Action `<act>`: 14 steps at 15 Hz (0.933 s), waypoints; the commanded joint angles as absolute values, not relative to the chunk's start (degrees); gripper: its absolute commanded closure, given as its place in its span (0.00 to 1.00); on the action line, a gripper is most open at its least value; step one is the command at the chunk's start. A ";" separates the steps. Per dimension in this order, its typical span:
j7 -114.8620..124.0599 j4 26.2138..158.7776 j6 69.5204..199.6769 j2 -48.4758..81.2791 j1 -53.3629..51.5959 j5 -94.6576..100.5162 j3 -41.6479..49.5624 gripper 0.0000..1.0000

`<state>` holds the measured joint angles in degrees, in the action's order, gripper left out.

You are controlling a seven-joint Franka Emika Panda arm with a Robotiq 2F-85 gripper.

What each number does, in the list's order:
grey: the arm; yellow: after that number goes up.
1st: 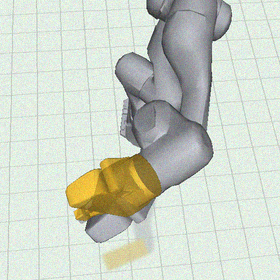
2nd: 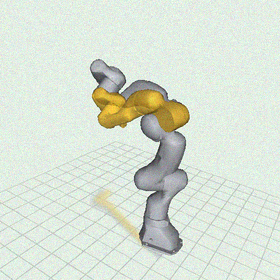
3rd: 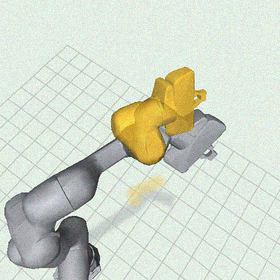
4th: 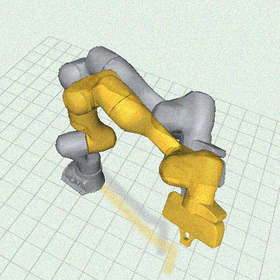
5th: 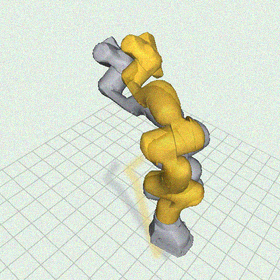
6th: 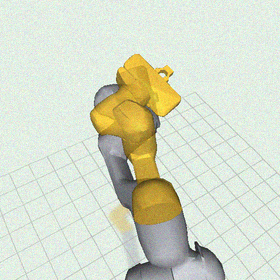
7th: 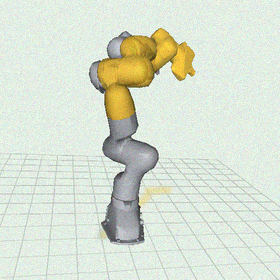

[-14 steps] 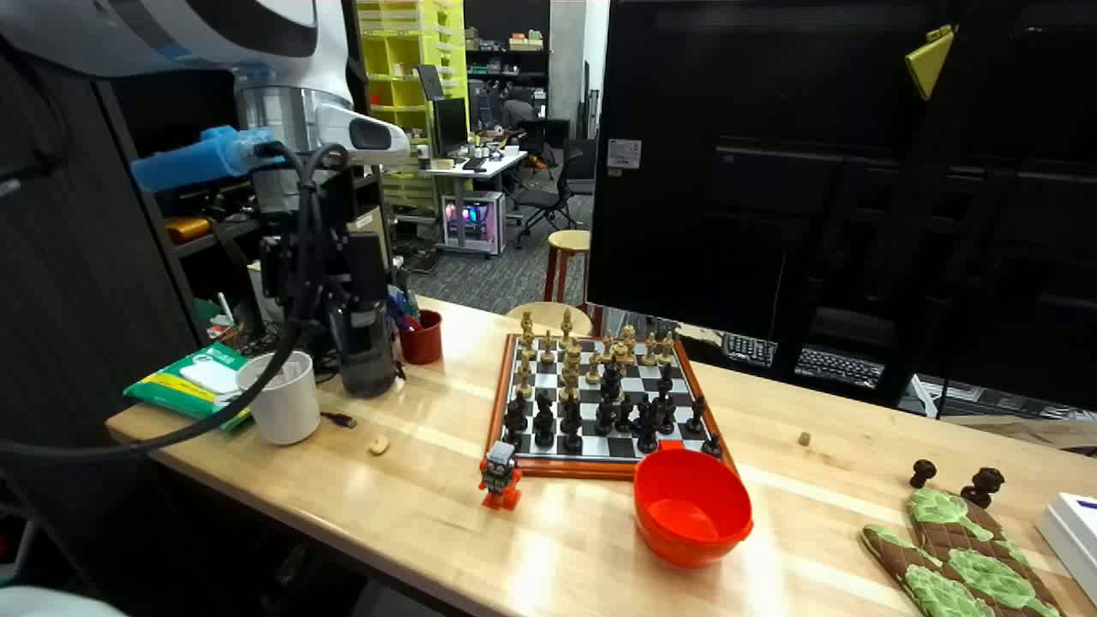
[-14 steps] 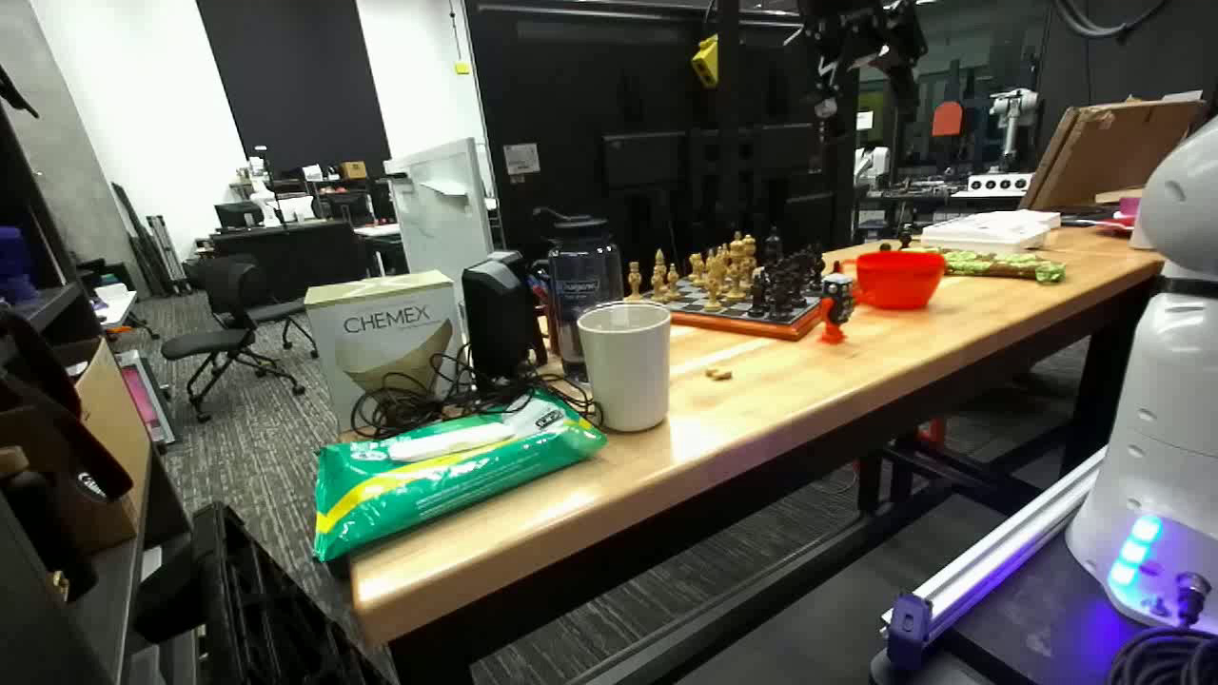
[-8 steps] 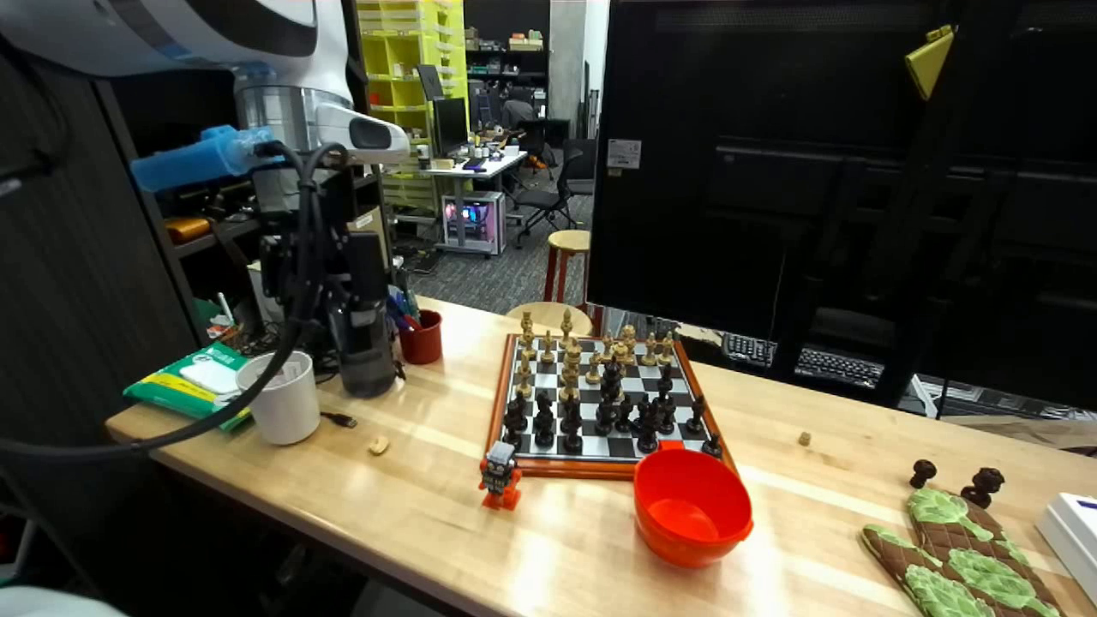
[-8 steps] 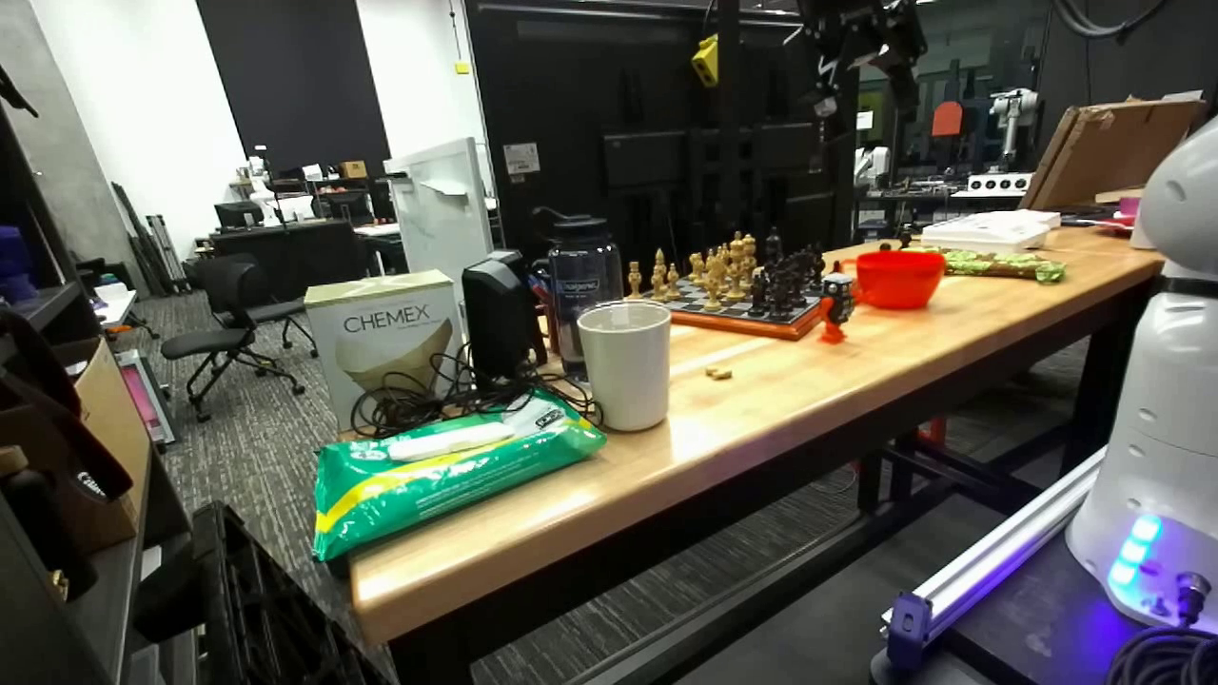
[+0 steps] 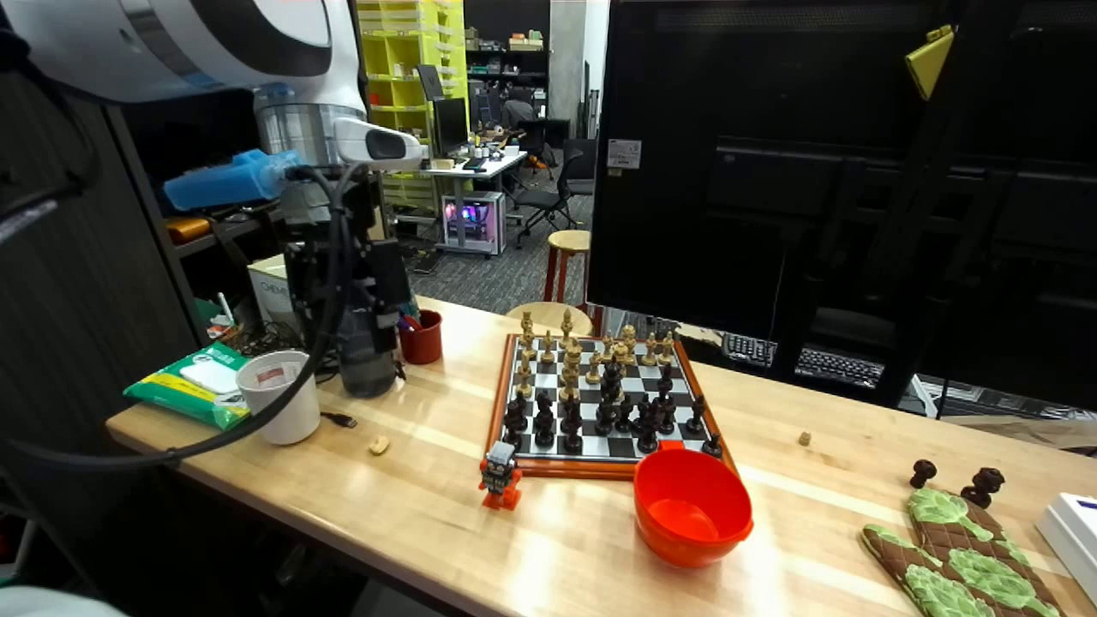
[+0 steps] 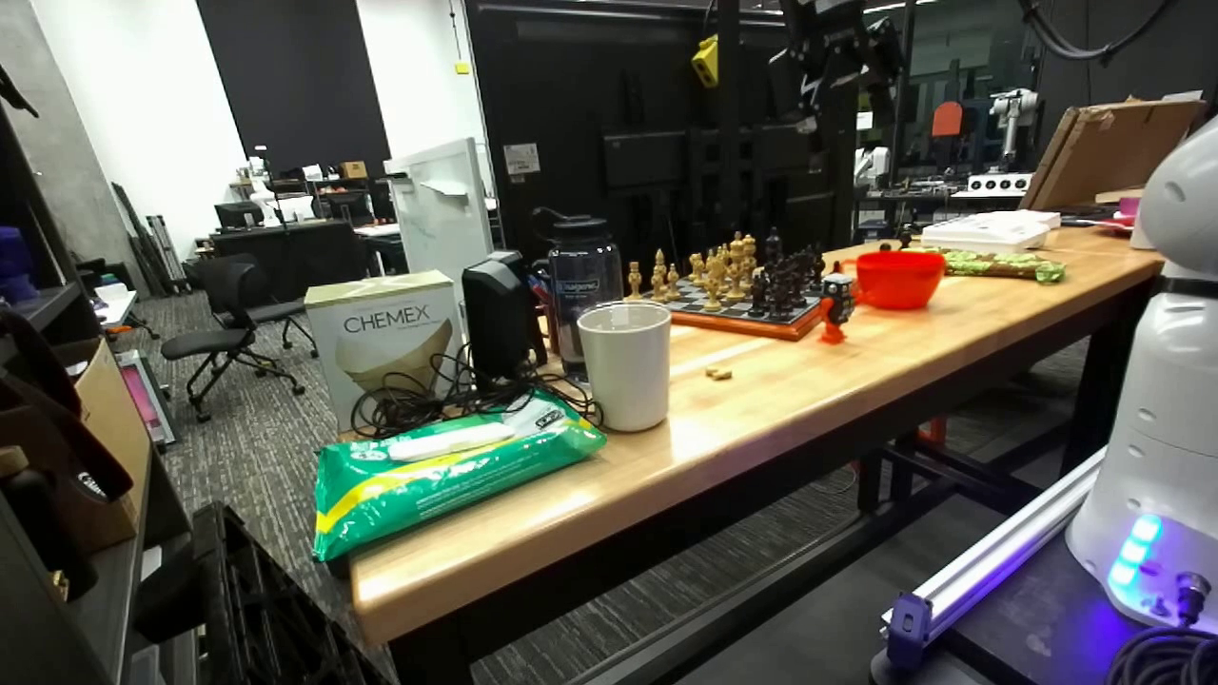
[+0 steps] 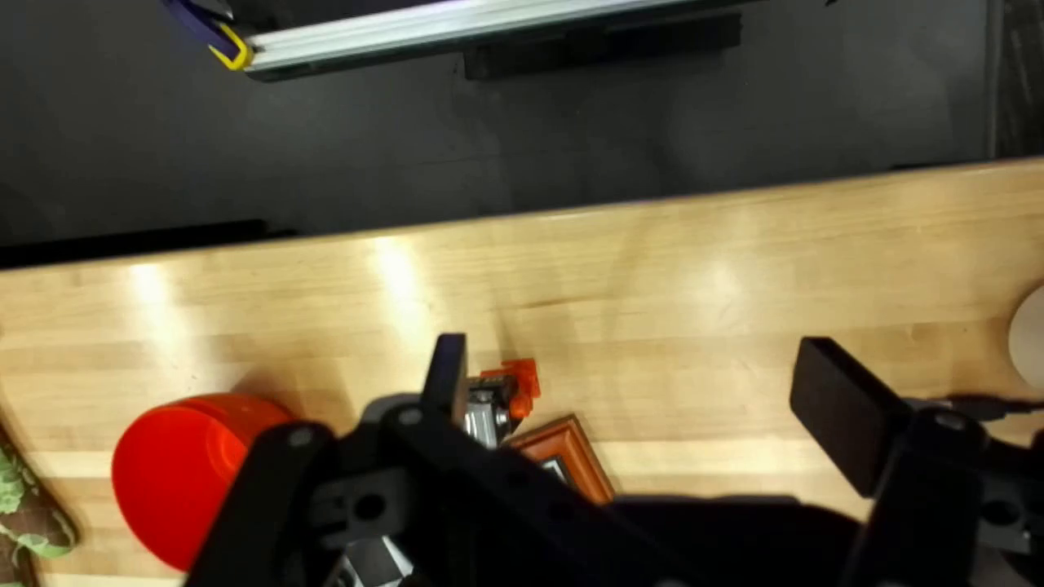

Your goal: Move the toy robot from the table to the chessboard

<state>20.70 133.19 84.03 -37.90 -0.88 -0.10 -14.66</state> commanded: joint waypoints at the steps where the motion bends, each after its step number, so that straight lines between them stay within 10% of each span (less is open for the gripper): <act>1: 20.69 135.78 93.33 -36.79 -1.11 2.14 -13.59 0.00; 14: 16.38 142.49 113.61 -27.75 0.27 1.35 -5.75 0.00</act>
